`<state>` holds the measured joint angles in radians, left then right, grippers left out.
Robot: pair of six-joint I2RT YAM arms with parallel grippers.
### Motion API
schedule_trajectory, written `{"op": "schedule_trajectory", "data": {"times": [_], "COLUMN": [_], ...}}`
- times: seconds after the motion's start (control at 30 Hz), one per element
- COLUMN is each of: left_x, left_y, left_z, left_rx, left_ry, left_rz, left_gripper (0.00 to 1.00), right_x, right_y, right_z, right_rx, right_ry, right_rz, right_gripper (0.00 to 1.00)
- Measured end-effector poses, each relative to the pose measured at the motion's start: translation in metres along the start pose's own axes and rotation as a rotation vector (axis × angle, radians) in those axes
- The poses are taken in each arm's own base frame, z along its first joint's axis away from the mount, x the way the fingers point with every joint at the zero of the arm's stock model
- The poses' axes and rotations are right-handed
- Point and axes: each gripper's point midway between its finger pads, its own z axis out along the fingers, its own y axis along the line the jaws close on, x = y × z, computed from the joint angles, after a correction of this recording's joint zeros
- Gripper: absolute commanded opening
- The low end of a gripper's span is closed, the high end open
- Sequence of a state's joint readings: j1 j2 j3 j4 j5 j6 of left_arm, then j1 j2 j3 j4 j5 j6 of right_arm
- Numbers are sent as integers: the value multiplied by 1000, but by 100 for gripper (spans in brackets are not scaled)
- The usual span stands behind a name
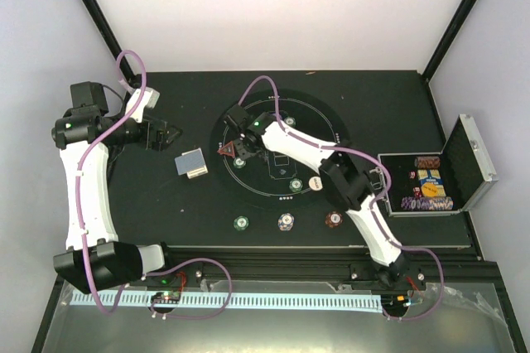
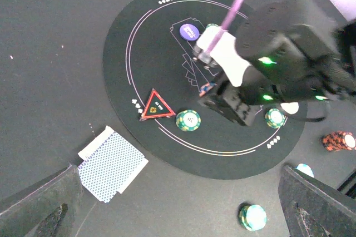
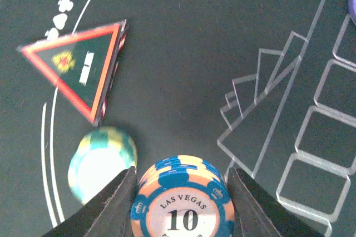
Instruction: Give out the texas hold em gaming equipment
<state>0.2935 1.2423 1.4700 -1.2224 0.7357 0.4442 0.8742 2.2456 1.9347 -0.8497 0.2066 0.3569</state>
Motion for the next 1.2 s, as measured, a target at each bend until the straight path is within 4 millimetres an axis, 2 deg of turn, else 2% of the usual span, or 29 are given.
{"op": "schedule_trajectory", "data": {"times": [0.13, 0.23, 0.47, 0.57, 0.7, 0.8, 0.9, 1.03, 1.13, 1.2], "left_x": [0, -1, -2, -2, -2, -2, -3, -3, -3, -3], "left_y": [0, 0, 0, 0, 0, 0, -1, -1, -1, -1], "left_z": [0, 0, 0, 0, 0, 0, 0, 0, 0, 0], "left_rx": [2, 3, 3, 2, 2, 4, 6, 8, 8, 8], "left_ry": [-1, -5, -9, -9, -10, -10, -12, -12, -13, -13], "left_rz": [0, 3, 7, 7, 7, 7, 7, 6, 5, 4], "left_gripper": [99, 99, 99, 99, 99, 99, 99, 99, 99, 99], "right_x": [-16, -20, -22, -19, -19, -18, -19, -31, -40, -41], "right_y": [-3, -6, -3, -1, 0, 0, -1, -5, -10, -16], "right_z": [32, 49, 68, 72, 72, 71, 69, 56, 31, 6], "right_rx": [10, 14, 6, -2, -8, -9, -10, -11, -9, -10], "right_ry": [6, 16, 31, 42, 45, 51, 51, 27, 1, -21], "right_rz": [9, 16, 20, 19, 18, 20, 20, 28, 33, 37], "right_gripper": [26, 26, 30, 37, 60, 69, 69, 70, 70, 71]}}
